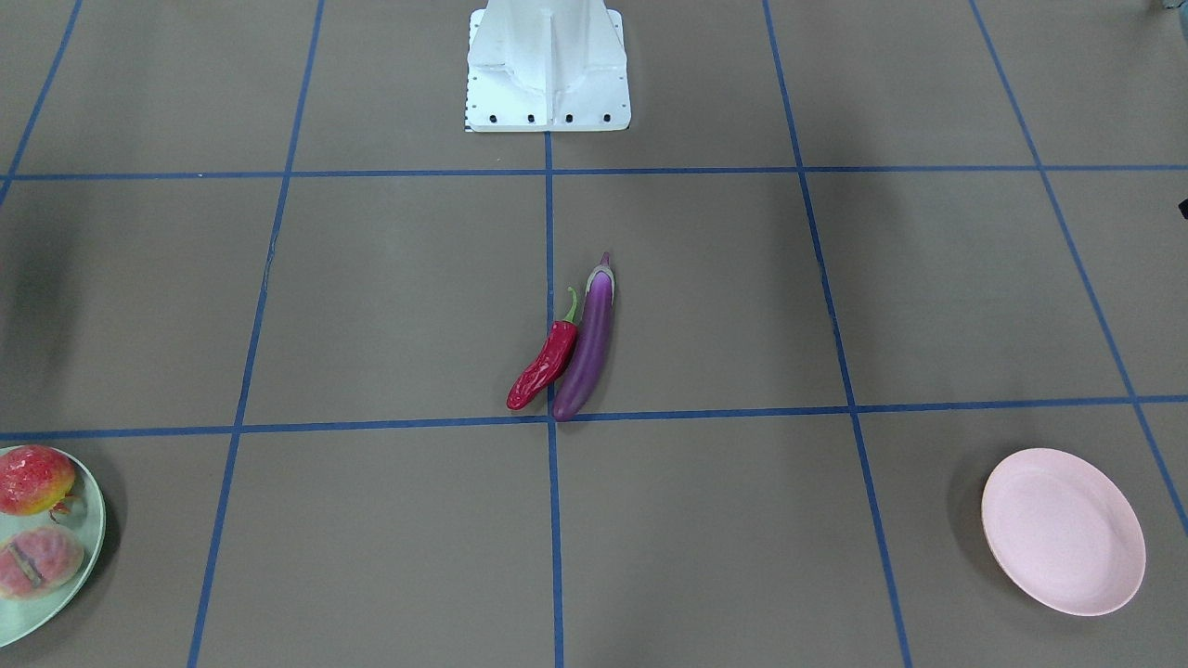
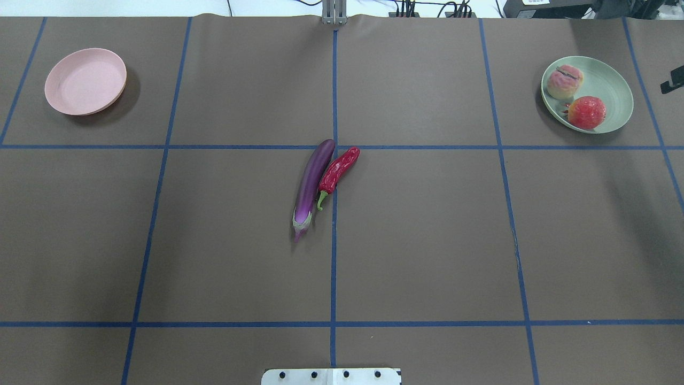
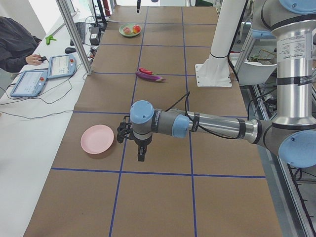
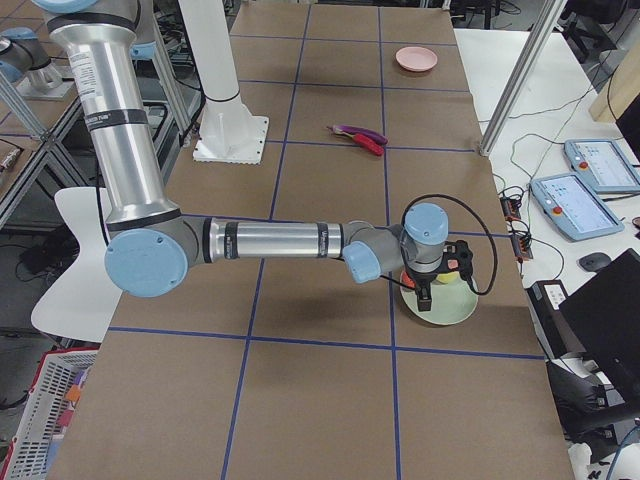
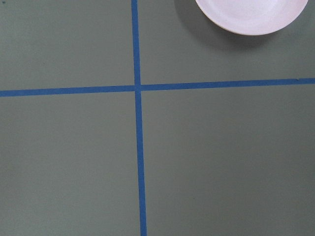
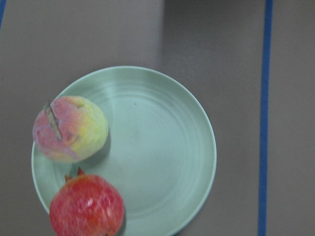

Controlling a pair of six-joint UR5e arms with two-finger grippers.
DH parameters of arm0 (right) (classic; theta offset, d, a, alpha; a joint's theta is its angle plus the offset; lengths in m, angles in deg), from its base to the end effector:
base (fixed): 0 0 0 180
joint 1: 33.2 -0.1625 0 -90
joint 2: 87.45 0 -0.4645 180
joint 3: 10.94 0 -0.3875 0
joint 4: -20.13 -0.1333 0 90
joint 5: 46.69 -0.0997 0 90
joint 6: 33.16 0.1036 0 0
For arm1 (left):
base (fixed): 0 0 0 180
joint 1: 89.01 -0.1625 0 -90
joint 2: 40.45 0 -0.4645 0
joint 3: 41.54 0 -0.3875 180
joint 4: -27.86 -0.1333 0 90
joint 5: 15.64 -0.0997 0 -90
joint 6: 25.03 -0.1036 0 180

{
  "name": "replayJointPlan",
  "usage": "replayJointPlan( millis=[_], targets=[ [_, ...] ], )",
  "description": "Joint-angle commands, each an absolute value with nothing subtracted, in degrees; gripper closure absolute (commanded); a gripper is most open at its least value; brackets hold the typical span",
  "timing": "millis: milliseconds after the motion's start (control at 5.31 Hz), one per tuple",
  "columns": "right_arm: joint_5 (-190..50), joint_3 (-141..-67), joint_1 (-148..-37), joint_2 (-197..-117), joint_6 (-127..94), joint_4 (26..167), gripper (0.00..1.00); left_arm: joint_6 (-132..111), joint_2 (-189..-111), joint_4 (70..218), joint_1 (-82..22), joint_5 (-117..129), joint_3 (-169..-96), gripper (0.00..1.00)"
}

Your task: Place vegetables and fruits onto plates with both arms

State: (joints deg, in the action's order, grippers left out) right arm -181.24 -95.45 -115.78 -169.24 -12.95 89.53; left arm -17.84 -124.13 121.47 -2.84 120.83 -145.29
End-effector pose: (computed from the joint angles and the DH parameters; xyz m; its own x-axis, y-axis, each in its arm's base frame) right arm -0.0140 -0.5772 0.6322 0.6705 -0.0302 0.7413 -0.1204 0.9815 0.1489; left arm -0.0284 -0.4475 0.6250 0.6808 0.0605 -0.7300 0.0198 0.9947 0.1009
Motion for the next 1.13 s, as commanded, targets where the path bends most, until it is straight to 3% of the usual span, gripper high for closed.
replayJointPlan(
  millis=[0, 377, 565, 942],
  targets=[
    [-180.56, -110.19, -119.40, -179.26, -21.59, 101.89, 0.00, -17.65, -130.56, 123.46, -2.79, 121.55, -143.59, 0.00],
    [-179.68, -111.22, -119.77, -180.70, -22.44, 102.57, 0.00, -13.47, -134.63, 126.97, -4.88, 123.76, -144.80, 0.00],
    [-179.59, -111.48, -119.77, -180.88, -22.36, 102.48, 0.00, -10.65, -135.62, 135.17, -9.77, 123.93, -143.68, 0.00],
    [-179.59, -111.48, -119.77, -180.88, -22.35, 102.39, 0.00, 6.31, -146.20, 134.91, -24.00, 121.31, -142.00, 0.00]
  ],
)
